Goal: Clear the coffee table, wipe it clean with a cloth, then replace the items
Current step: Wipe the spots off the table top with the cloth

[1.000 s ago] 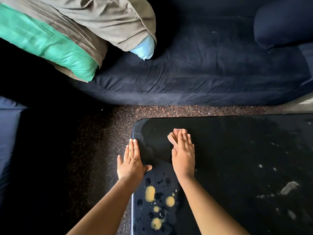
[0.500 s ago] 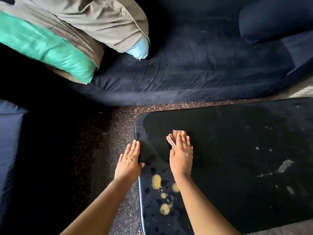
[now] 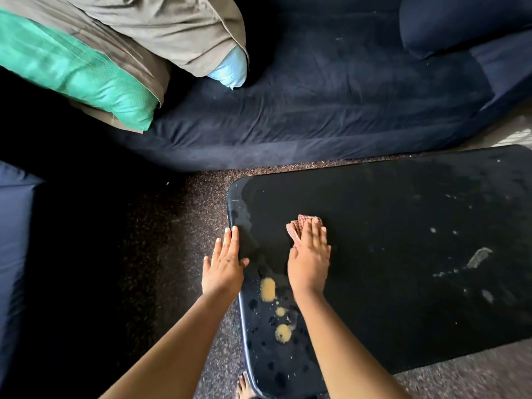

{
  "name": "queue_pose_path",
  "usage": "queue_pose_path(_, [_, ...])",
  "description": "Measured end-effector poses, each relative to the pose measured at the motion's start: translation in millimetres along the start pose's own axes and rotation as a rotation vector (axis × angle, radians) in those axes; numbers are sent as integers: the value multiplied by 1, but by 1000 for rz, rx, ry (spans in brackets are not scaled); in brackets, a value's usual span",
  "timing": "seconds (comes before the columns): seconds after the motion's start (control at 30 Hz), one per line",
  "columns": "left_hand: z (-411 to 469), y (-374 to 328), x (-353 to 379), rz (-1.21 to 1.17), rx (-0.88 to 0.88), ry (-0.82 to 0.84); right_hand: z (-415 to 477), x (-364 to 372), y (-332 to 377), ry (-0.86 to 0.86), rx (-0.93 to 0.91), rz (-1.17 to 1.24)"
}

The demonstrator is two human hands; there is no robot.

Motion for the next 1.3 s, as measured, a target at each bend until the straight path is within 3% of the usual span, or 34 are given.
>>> queue_pose_path(0.07, [0,0,1,-2,-3,2,-15,8,30,-6,-130,21])
queue_pose_path(0.2, [0,0,3,-19,17,4,-39,24,53,224,-532,10])
queue_pose_path(0.27, [1,1,3,-32,18,7,-28,17,24,218,-497,-35])
queue_pose_path(0.37, [2,2,5,-41,17,-1,-6,3,-20,110,-185,25])
queue_pose_path(0.47, [1,2,7,-42,19,-12,-16,2,-9,6,-103,25])
queue_pose_path(0.53, [1,2,6,-47,19,-16,-30,7,14,19,-219,38])
queue_pose_path(0.67, [2,3,5,-51,30,-15,-52,13,24,223,-608,20])
queue_pose_path(0.73, [1,4,5,-56,28,-24,-41,4,-5,214,-518,8])
queue_pose_path(0.87, [0,2,5,-74,31,-54,-32,-8,-43,111,-126,84])
queue_pose_path(0.93, [-1,2,2,-85,36,-104,-48,-5,-28,73,-148,68])
queue_pose_path(1.07, [-21,4,2,-184,62,-199,-86,10,6,251,-513,47])
queue_pose_path(1.13, [-42,6,9,-229,95,-214,-84,6,-3,272,-581,55])
queue_pose_path(1.3, [-98,20,41,-287,109,-177,-70,-6,-48,84,-162,144])
Point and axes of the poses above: each hand's wrist, its own z-axis towards the middle knuckle, its own x-axis out of the palm, y = z × x, the point moved 9 cm from there along z, towards the middle knuckle, and after that the axes turned 5 degrees about -y, right-handed, at the moved point
